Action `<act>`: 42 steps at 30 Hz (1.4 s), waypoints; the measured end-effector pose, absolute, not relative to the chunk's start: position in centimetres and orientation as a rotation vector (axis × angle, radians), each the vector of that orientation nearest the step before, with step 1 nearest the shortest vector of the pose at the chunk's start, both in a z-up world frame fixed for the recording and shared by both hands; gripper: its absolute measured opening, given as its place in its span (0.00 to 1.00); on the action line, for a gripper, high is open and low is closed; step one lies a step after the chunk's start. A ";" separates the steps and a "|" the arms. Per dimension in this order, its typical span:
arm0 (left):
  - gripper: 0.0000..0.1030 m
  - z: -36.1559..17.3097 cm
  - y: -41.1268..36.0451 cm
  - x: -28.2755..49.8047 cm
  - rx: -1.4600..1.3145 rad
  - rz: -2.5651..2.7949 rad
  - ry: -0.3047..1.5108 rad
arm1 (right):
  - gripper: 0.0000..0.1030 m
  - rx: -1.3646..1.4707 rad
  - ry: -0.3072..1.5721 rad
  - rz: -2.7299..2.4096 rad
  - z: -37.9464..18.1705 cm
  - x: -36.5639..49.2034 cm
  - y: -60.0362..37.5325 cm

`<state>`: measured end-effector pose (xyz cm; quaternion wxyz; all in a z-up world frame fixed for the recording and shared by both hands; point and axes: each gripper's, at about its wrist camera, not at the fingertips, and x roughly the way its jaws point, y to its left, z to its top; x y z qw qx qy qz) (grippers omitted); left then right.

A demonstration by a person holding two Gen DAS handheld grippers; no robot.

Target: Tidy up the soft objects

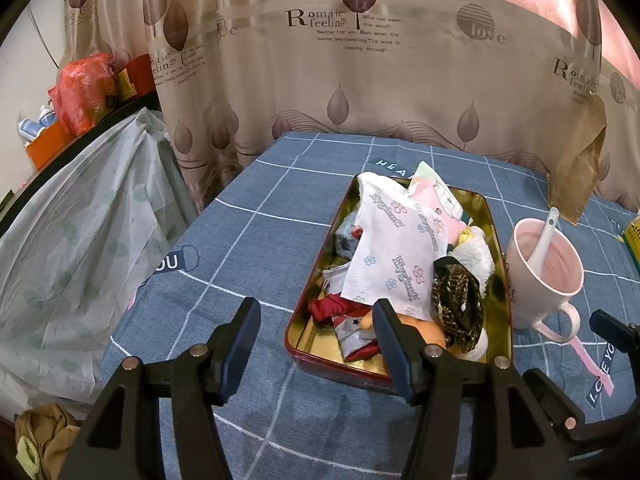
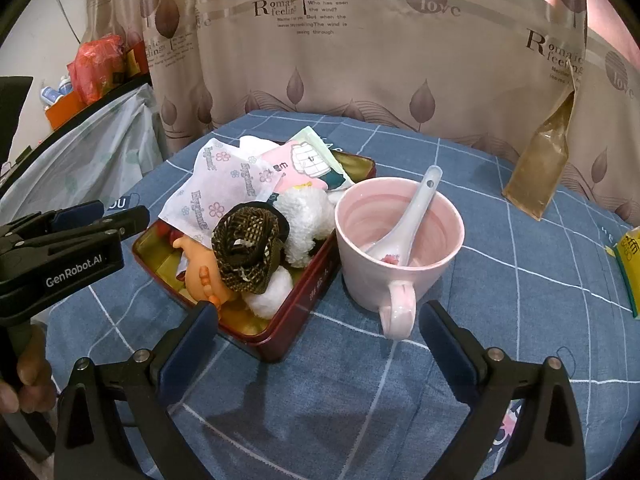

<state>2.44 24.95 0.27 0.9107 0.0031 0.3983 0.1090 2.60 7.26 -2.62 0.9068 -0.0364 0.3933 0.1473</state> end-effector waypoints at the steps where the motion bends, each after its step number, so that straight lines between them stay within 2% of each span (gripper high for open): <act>1: 0.58 0.3 24.9 2.4 0.006 0.224 0.822 | 0.96 -0.076 0.812 0.303 -2.6 2.6 7.3; 42: 0.58 0.3 24.8 2.5 0.007 0.225 0.823 | 0.96 -0.078 0.832 0.305 -3.1 2.3 7.9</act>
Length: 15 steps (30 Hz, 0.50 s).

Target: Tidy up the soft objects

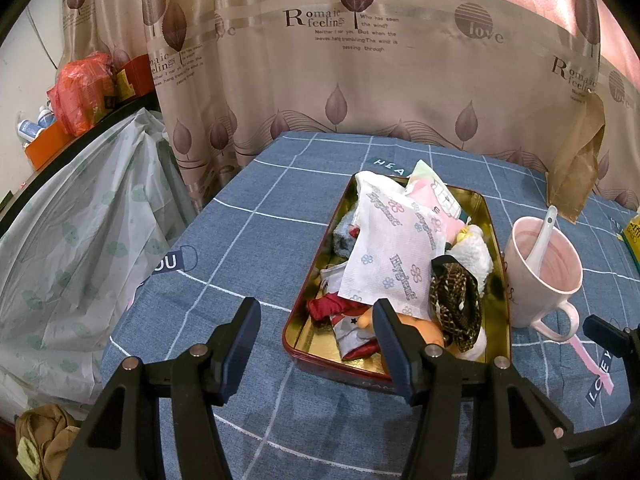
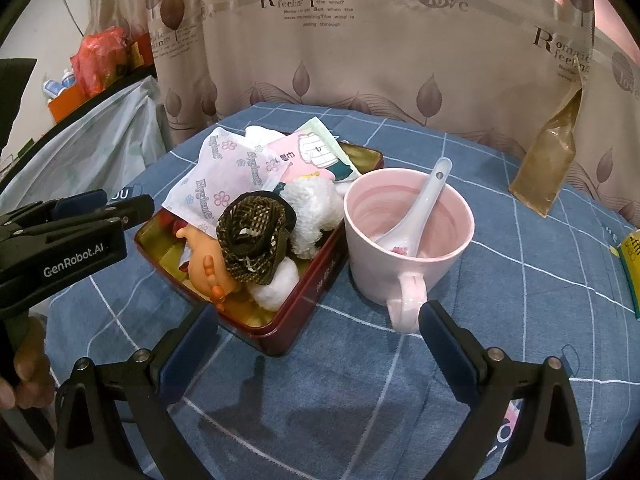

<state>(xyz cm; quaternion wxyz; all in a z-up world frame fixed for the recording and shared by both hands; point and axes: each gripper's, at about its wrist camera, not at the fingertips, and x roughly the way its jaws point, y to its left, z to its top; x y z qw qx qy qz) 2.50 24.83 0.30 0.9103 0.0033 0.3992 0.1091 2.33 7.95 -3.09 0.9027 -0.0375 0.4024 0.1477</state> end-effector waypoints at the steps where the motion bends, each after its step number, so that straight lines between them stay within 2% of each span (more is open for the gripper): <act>1: 0.58 0.3 24.8 2.5 0.007 0.225 0.823 | 0.96 -0.078 0.832 0.306 -3.1 2.3 8.0; 15: 0.58 0.4 24.4 2.2 0.008 0.212 0.811 | 0.96 -0.087 0.836 0.315 -3.2 2.2 8.0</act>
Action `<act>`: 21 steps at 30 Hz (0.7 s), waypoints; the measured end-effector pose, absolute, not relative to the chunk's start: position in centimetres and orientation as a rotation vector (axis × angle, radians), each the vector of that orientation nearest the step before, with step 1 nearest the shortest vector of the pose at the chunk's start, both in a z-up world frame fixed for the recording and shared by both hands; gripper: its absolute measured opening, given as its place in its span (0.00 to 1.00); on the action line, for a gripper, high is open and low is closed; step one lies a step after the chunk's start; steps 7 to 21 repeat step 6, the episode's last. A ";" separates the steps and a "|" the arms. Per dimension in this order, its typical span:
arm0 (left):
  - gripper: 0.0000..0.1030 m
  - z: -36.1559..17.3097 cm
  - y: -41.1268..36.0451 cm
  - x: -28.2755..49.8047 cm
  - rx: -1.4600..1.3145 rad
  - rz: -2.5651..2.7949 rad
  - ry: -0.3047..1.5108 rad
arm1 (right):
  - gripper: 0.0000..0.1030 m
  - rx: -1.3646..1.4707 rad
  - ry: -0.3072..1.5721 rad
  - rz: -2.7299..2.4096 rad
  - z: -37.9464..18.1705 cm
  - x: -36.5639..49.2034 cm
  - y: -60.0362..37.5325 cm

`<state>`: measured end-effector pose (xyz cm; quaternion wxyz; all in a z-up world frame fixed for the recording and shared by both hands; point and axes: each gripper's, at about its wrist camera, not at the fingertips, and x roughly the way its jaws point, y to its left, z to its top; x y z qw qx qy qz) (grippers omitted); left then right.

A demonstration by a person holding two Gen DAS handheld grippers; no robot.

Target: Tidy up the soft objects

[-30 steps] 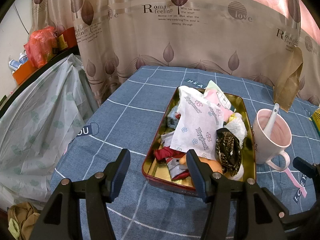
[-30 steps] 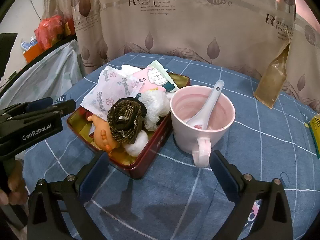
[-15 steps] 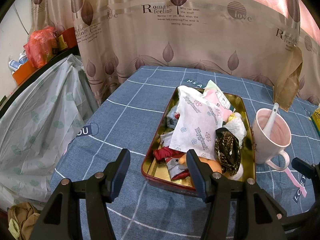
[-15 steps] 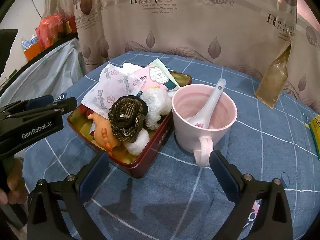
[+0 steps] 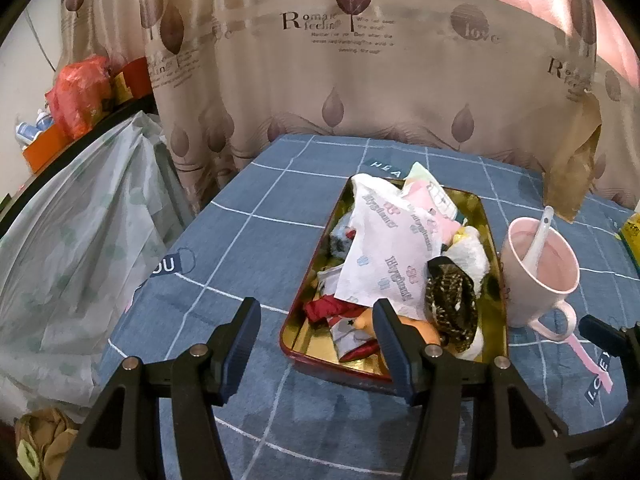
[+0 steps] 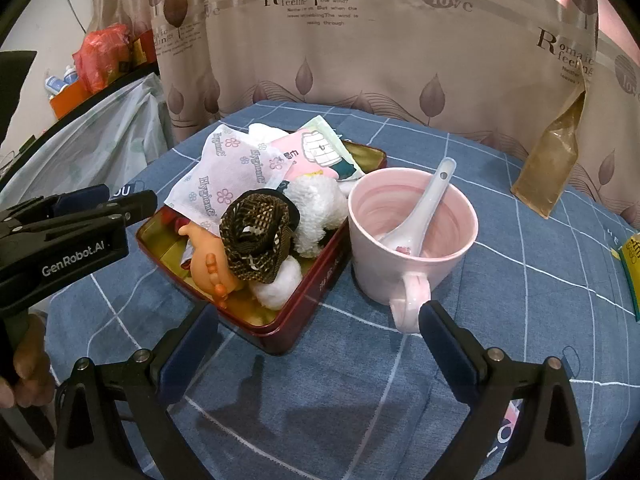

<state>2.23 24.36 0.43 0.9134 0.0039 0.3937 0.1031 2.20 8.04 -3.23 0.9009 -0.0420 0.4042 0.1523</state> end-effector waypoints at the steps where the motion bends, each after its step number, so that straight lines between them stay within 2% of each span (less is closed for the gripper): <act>1: 0.58 0.4 24.3 2.2 0.009 0.213 0.809 | 0.96 -0.088 0.836 0.316 -3.2 2.2 8.0; 21: 0.58 0.5 24.2 2.3 0.013 0.219 0.811 | 0.96 -0.087 0.836 0.315 -3.2 2.2 8.1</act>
